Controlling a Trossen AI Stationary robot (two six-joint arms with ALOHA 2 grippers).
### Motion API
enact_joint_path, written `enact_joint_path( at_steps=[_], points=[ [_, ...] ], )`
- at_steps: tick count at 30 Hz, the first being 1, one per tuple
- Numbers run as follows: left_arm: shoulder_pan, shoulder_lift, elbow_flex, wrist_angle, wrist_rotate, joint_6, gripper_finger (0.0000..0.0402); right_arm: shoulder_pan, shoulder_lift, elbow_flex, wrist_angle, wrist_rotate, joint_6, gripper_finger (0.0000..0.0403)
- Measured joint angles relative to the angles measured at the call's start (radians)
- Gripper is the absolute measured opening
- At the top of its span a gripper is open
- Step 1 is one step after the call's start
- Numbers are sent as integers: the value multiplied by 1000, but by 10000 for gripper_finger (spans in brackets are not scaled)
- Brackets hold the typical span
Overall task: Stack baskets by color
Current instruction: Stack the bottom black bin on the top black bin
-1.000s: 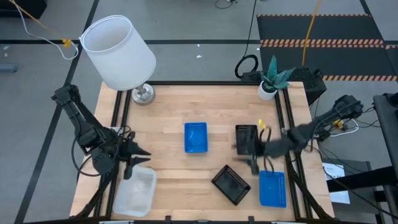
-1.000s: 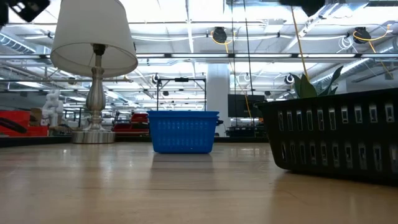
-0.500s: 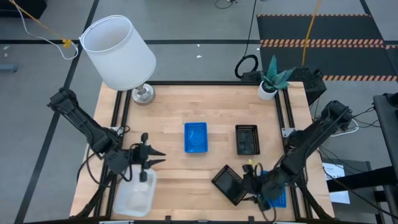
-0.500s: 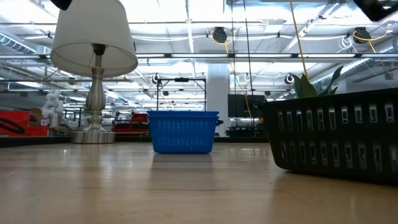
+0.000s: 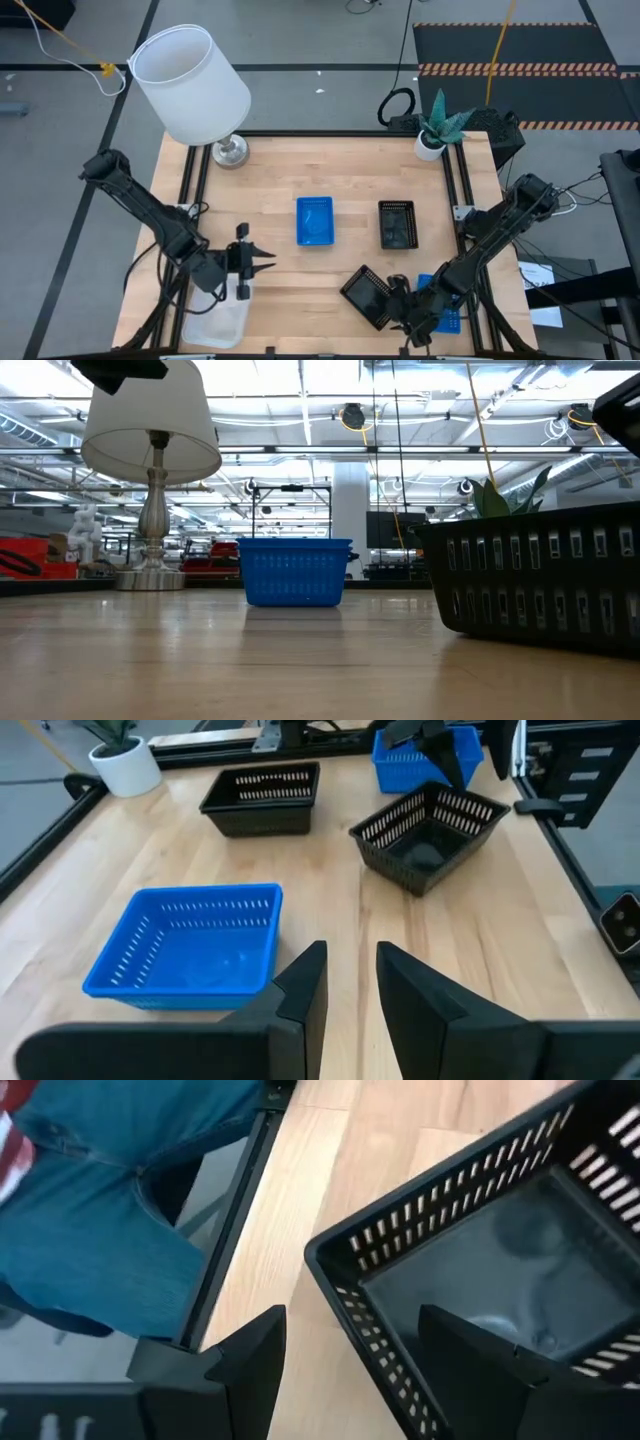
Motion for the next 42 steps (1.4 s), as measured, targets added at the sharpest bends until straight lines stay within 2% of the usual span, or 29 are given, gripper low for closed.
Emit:
enact_joint_path(
  at_steps=[7,11,30,42],
  points=[
    [35,7,0,42,0,5,93,0,8,0,-2,2,-103,220],
    [49,7,0,46,0,6,93,0,7,0,0,0,-152,200],
    [67,7,0,68,0,47,93,2,60,0,-37,-31,-201,10],
    [67,7,0,77,1,42,93,2,28,2,-13,-29,-215,7]
  ],
)
